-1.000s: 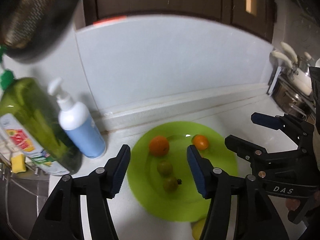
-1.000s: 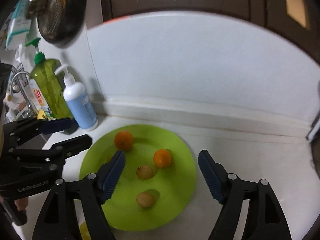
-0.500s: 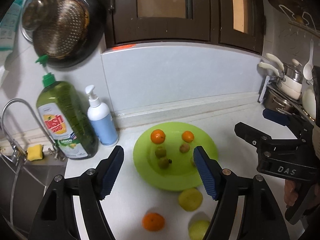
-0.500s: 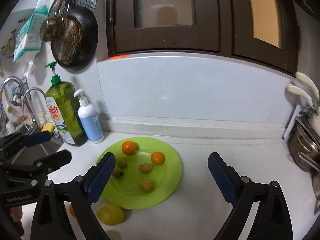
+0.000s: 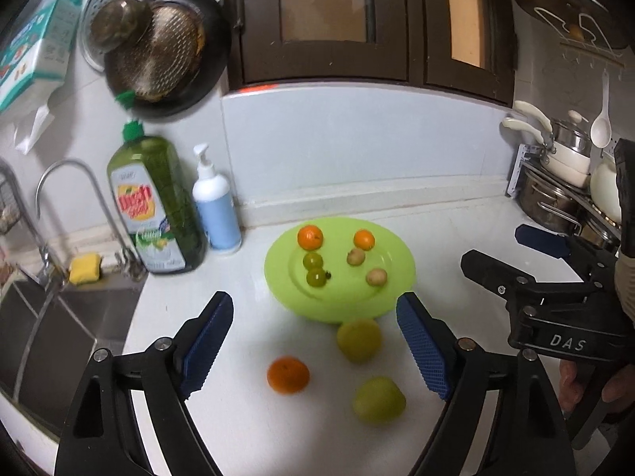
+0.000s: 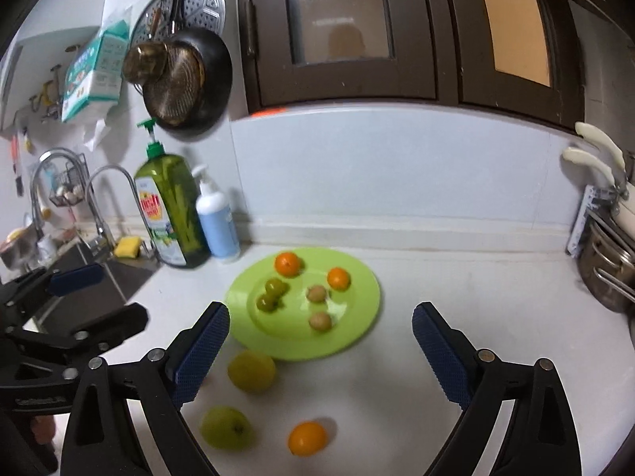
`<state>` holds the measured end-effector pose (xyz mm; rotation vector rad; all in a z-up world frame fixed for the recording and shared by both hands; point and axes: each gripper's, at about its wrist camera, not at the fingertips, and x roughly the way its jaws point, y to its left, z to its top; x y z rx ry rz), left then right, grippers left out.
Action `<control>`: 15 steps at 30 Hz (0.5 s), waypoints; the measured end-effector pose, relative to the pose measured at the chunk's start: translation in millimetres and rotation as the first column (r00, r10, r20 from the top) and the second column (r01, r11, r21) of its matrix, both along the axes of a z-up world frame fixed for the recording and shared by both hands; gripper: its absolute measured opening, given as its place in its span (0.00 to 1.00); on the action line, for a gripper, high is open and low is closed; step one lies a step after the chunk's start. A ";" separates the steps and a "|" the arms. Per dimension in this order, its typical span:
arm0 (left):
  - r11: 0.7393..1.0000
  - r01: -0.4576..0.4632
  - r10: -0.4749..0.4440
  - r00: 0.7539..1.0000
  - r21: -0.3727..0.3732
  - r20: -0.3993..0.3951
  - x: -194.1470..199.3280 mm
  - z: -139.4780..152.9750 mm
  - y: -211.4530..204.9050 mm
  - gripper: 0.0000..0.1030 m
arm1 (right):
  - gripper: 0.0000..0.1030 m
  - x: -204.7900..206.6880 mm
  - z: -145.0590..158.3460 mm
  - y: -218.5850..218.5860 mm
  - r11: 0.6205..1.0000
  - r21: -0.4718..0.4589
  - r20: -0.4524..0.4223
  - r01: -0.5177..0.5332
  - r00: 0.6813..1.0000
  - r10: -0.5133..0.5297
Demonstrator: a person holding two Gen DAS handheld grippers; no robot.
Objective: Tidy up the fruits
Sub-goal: 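Withdraw both open grippers from the plate toward the remaining fruit, then grasp the large green apple with the left gripper while the right grasps an orange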
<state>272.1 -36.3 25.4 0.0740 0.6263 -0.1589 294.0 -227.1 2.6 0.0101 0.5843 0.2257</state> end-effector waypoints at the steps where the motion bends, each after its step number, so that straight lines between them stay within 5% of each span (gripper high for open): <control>1: 1.000 -0.005 0.005 1.000 -0.003 -0.006 -2.3 -3.5 -0.4 0.82 | 0.91 -1.5 -3.9 -0.7 1.000 -0.008 -0.011 0.002 1.000 -0.002; 15: 1.000 0.017 -0.017 0.998 0.016 -0.058 -39.4 -62.4 -17.5 0.82 | 0.91 -25.5 -50.5 -1.4 0.992 -0.101 -0.108 -0.073 0.992 0.062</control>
